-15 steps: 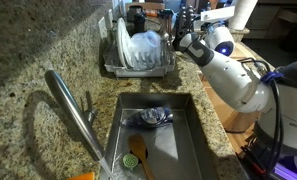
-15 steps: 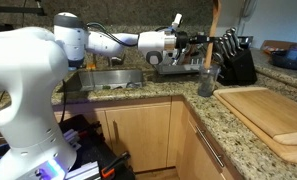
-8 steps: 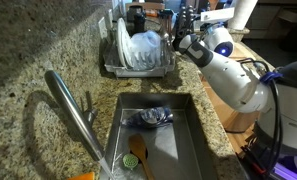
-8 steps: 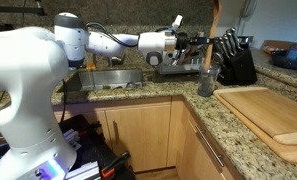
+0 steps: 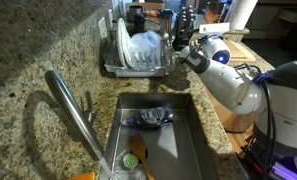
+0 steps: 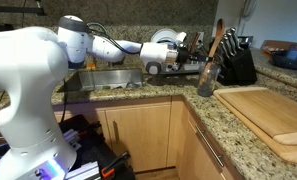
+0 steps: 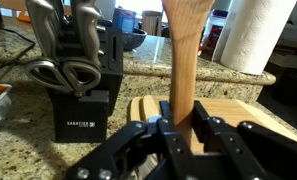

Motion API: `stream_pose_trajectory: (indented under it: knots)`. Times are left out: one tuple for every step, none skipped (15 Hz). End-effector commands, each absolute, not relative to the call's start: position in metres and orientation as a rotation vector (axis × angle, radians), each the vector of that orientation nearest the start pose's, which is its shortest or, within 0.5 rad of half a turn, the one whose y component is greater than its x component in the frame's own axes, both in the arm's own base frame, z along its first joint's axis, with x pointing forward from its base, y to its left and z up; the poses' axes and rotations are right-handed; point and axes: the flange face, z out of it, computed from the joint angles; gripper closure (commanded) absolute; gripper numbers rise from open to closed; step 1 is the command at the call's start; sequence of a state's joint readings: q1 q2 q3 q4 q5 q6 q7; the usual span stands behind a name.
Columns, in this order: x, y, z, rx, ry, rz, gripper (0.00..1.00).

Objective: Put the wooden spoon in the cup

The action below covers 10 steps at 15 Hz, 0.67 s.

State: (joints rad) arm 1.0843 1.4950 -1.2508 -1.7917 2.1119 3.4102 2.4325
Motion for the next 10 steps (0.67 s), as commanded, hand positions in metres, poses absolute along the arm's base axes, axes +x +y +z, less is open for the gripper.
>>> stream_pose_trajectory:
  knots:
    - [0.594,-0.038,0.275,0.549,1.638,-0.762,0.94]
    - [0.594,-0.037,0.276,0.553,1.634,-0.755,0.94]
    - [0.594,-0.035,0.279,0.567,1.634,-0.724,0.50]
    - [0.594,-0.035,0.283,0.571,1.636,-0.716,0.48]
    - [0.593,-0.035,0.285,0.579,1.634,-0.709,0.43]
    - [0.594,-0.034,0.287,0.581,1.633,-0.697,0.34]
    - [0.593,-0.035,0.288,0.586,1.645,-0.697,0.28]
    - [0.593,-0.035,0.289,0.590,1.641,-0.692,0.19]
    - [0.593,-0.034,0.292,0.594,1.650,-0.679,0.14]
    - [0.595,-0.034,0.295,0.597,1.668,-0.649,0.06]
